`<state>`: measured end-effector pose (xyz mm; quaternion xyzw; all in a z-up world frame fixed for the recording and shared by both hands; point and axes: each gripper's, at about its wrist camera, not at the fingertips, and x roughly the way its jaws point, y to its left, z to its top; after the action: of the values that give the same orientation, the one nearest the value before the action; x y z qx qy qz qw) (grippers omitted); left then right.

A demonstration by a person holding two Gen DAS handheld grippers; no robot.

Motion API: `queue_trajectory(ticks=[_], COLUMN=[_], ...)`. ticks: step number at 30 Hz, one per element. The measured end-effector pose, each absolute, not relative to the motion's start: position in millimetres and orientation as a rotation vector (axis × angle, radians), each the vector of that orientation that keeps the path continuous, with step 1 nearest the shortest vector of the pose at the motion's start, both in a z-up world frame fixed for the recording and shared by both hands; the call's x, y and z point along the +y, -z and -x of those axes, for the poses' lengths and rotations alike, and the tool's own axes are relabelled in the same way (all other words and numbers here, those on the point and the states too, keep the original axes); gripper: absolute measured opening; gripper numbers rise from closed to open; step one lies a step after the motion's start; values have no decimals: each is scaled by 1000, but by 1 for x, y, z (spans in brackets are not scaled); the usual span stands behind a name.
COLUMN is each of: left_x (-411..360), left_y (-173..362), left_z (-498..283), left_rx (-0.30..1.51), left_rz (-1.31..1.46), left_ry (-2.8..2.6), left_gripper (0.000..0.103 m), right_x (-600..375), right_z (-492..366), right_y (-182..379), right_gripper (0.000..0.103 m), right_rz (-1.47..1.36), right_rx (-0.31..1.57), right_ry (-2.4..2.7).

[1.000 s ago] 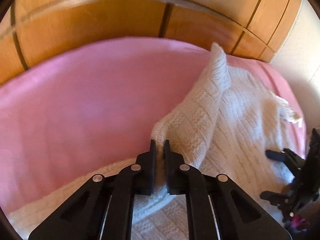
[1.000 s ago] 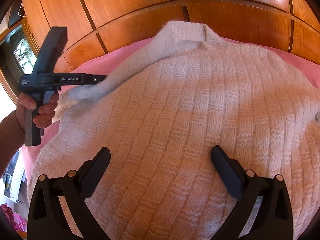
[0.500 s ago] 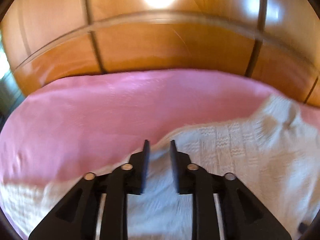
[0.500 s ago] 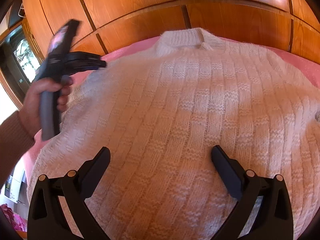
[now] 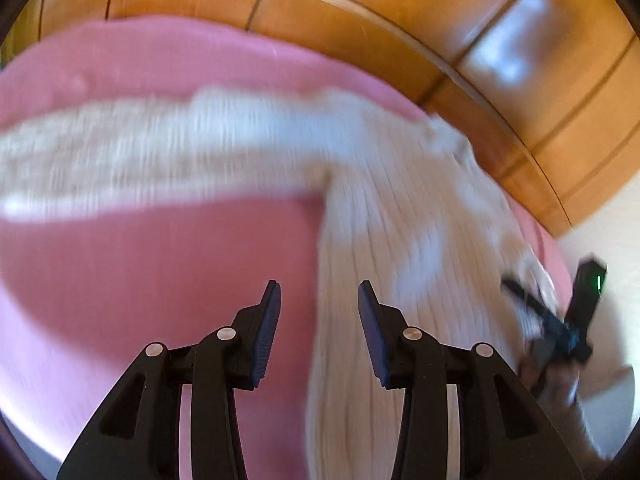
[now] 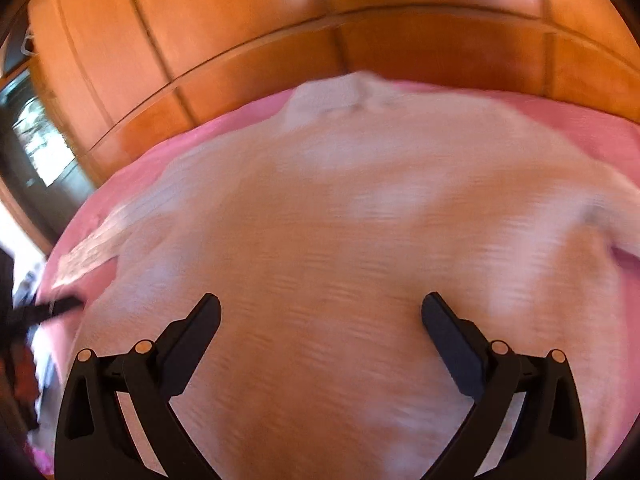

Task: Fold small clothes

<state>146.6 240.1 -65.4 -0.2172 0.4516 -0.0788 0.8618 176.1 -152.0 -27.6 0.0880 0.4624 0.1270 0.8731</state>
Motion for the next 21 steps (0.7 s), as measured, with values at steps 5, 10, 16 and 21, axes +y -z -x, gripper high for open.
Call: queue_trajectory(ticks=[5,10,16,21], left_x=[221,208,208,215], left_y=[82,88,86,71], left_z=[-108,-99,-98,-87], left_rx=[965,956,963,941], left_rz=[492,463,451,473], left_ry=[231,240,238,230], left_gripper=[39,39,7,5], right_x=[-231,-286,-269,-272], right_z=[-140,-98,-54,-36], right_y=[9,10,13,-16], right_gripper=[100,63,18,5], right_rz=[-190,-295,-296,-240], right_rx=[957,1050,1134,1107], right_ry=[-57,-34,-157,-194])
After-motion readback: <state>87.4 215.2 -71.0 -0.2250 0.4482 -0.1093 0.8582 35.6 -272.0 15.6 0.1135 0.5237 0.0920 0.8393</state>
